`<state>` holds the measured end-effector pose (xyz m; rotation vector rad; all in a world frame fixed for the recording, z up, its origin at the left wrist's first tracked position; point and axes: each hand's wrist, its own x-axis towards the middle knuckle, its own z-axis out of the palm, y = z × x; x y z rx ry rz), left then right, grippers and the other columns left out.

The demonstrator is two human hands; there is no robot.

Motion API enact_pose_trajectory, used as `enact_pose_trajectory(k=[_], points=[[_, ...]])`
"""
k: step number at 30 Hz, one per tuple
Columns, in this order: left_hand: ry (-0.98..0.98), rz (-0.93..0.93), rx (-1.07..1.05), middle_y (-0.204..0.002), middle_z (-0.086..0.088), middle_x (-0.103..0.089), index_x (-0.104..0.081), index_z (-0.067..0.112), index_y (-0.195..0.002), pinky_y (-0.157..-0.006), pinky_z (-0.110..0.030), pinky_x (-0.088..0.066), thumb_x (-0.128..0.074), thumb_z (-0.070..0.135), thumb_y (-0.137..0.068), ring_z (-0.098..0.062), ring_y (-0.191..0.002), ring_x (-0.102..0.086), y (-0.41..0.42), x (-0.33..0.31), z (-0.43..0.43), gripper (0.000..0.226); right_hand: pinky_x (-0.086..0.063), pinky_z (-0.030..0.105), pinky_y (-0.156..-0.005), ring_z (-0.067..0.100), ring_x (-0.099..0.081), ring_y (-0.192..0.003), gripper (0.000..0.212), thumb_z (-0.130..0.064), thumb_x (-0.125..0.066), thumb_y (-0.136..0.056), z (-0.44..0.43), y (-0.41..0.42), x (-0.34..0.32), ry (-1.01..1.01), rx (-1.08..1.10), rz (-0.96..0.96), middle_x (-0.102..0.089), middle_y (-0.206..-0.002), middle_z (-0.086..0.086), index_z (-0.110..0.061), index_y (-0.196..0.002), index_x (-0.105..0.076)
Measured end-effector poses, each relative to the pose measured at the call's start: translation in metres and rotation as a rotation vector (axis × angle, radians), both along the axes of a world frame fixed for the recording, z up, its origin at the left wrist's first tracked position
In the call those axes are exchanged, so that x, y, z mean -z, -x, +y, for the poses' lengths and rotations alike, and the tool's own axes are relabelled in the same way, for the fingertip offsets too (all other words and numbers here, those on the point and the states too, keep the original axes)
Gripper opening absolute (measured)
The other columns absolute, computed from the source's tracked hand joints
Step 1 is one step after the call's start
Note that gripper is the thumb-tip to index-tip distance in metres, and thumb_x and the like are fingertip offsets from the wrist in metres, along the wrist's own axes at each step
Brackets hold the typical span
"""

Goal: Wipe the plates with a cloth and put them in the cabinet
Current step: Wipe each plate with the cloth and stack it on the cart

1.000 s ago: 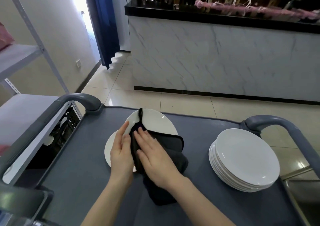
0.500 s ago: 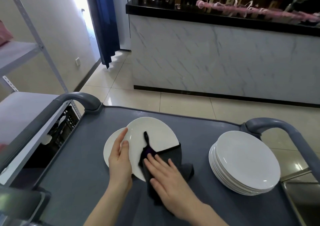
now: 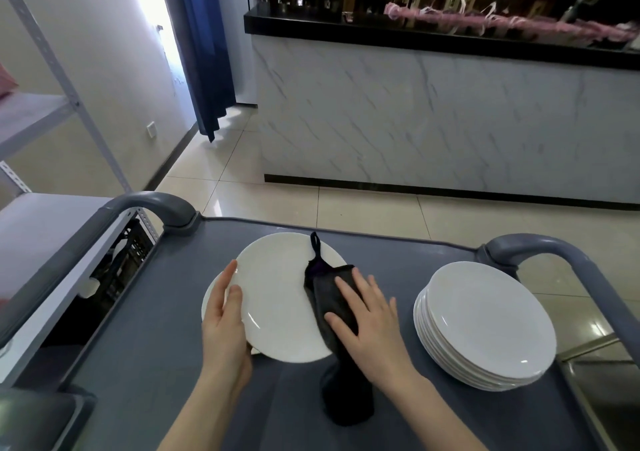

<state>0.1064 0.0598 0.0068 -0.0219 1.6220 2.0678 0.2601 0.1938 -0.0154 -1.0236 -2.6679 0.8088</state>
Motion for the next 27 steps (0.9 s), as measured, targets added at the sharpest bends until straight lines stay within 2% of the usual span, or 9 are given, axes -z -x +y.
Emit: enact_pose_trajectory(k=[3, 5, 7, 10, 15, 18, 23, 25, 27], points=[[-0.011, -0.016, -0.008, -0.117, 0.024, -0.07, -0.067, 0.057, -0.114, -0.079, -0.043, -0.06, -0.045, 0.028, -0.107, -0.01, -0.104, -0.068, 0.001, -0.001, 0.001, 0.037, -0.022, 0.022, -0.112, 0.006, -0.022, -0.145, 0.067, -0.051, -0.058, -0.091, -0.004, -0.004, -0.002, 0.335, 0.144, 0.218, -0.026, -0.155, -0.017, -0.051, -0.148, -0.024], [0.002, 0.018, 0.031, -0.107, 0.029, -0.071, -0.066, 0.059, -0.113, -0.069, -0.039, -0.061, -0.045, 0.027, -0.107, -0.003, -0.094, -0.071, 0.001, -0.001, 0.001, 0.039, -0.03, 0.012, -0.101, 0.0, -0.041, -0.131, 0.071, -0.041, -0.067, -0.088, -0.008, -0.002, -0.002, 0.41, 0.211, 0.338, -0.042, -0.138, -0.028, -0.052, -0.145, -0.027], [0.032, 0.076, 0.102, -0.102, 0.034, -0.07, -0.061, 0.063, -0.118, -0.062, -0.035, -0.061, -0.046, 0.023, -0.106, 0.0, -0.087, -0.072, 0.001, -0.001, 0.001, 0.044, -0.035, 0.006, -0.093, -0.004, -0.048, -0.123, 0.07, -0.035, -0.072, -0.085, -0.009, -0.001, -0.002, 0.468, 0.301, 0.444, -0.049, -0.131, -0.031, -0.049, -0.142, -0.034], [0.047, 0.155, 0.206, -0.118, 0.036, -0.064, -0.047, 0.067, -0.132, -0.079, -0.036, -0.062, -0.05, 0.018, -0.105, -0.003, -0.101, -0.07, 0.0, -0.002, -0.001, 0.056, -0.037, 0.002, -0.089, -0.004, -0.051, -0.12, 0.065, -0.03, -0.075, -0.084, -0.002, 0.001, -0.005, 0.485, 0.343, 0.522, -0.054, -0.128, -0.027, -0.044, -0.138, -0.041], [0.119, 0.279, 0.341, -0.126, 0.033, -0.061, -0.052, 0.064, -0.13, -0.089, -0.043, -0.059, -0.052, 0.017, -0.104, -0.008, -0.115, -0.065, 0.003, -0.002, -0.005, 0.053, -0.043, 0.022, -0.103, -0.001, -0.053, -0.118, 0.063, -0.011, -0.076, -0.081, 0.024, -0.002, -0.021, 0.388, 0.248, 0.476, -0.057, -0.127, -0.026, -0.041, -0.13, -0.05], [0.185, 0.376, 0.503, -0.124, 0.032, -0.063, -0.055, 0.064, -0.127, -0.088, -0.031, -0.056, -0.054, 0.019, -0.104, -0.002, -0.114, -0.064, 0.016, -0.007, -0.009, 0.051, -0.044, 0.026, -0.106, -0.002, -0.056, -0.118, 0.065, -0.005, -0.073, -0.081, 0.043, -0.01, -0.031, 0.38, 0.096, 0.397, -0.061, -0.126, -0.023, -0.041, -0.132, -0.053], [0.328, 0.644, 0.718, -0.122, 0.045, -0.056, -0.056, 0.059, -0.13, -0.089, 0.0, -0.039, -0.058, 0.018, -0.102, 0.02, -0.116, -0.051, 0.019, -0.022, 0.002, 0.049, -0.043, 0.015, -0.097, -0.005, -0.056, -0.114, 0.055, -0.018, -0.066, -0.084, 0.047, 0.003, -0.049, 0.304, -0.139, 0.231, -0.063, -0.123, -0.021, -0.054, -0.123, -0.054], [0.342, 0.717, 0.712, -0.122, 0.041, -0.059, -0.059, 0.05, -0.129, -0.091, 0.0, -0.038, -0.058, 0.019, -0.102, 0.016, -0.118, -0.052, 0.011, -0.023, 0.006, 0.042, -0.044, 0.015, -0.095, -0.003, -0.056, -0.11, 0.046, -0.031, -0.069, -0.083, 0.042, 0.011, -0.052, 0.266, -0.192, 0.202, -0.064, -0.118, -0.019, -0.055, -0.12, -0.054], [0.321, 0.743, 0.693, -0.119, 0.029, -0.066, -0.064, 0.043, -0.124, -0.091, -0.007, -0.043, -0.057, 0.016, -0.102, 0.006, -0.116, -0.058, 0.006, -0.02, 0.007, 0.036, -0.046, 0.018, -0.093, 0.0, -0.058, -0.107, 0.045, -0.032, -0.074, -0.08, 0.04, 0.013, -0.051, 0.247, -0.195, 0.217, -0.065, -0.113, -0.017, -0.049, -0.118, -0.057]])
